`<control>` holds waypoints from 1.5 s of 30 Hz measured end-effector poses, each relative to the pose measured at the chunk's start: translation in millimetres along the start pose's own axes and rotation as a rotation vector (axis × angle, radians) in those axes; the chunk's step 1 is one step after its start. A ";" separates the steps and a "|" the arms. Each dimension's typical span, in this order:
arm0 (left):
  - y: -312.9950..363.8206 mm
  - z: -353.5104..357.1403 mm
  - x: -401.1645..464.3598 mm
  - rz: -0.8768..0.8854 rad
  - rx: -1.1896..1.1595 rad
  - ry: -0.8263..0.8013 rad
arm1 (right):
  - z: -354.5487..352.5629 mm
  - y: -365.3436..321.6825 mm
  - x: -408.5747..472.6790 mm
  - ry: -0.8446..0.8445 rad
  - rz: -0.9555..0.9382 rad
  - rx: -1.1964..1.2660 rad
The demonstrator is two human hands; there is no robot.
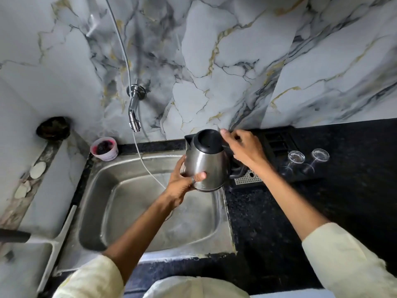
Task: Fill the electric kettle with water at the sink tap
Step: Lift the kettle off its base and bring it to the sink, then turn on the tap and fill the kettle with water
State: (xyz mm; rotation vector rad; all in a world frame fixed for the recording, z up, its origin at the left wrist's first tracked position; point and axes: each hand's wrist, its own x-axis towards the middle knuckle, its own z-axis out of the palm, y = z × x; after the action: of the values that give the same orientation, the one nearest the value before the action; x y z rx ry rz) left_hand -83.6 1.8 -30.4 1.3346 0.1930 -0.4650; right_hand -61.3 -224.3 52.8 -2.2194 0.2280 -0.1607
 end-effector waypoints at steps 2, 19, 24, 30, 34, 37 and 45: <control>-0.7 -21.8 -15.1 0.124 0.030 0.075 | 10.9 -12.5 -11.9 -0.202 0.123 0.020; 35.1 -142.6 -33.5 0.070 0.105 -0.040 | 59.6 -53.9 -42.2 -0.717 0.092 0.464; 58.4 -169.2 -15.5 -0.094 0.269 -0.140 | 113.0 -47.6 -69.9 -0.416 0.200 0.311; 136.7 -158.7 57.3 0.102 0.540 0.308 | 142.2 -58.7 -52.1 -0.312 0.331 0.253; 174.4 -125.8 96.7 0.094 0.680 0.380 | 168.0 -76.4 -32.2 -0.257 0.331 0.216; 177.4 -106.0 114.2 0.057 0.682 0.483 | 187.4 -84.8 -15.3 -0.247 0.336 0.278; 150.6 -146.0 128.0 0.273 0.740 0.207 | 220.5 -87.4 11.1 -0.271 0.330 0.319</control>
State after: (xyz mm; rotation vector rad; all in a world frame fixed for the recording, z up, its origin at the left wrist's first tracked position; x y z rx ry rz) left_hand 114.2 139.1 18.5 2.1034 -0.0016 -0.1597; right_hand 2.0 -4.8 -12.0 -1.8331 0.3853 0.2652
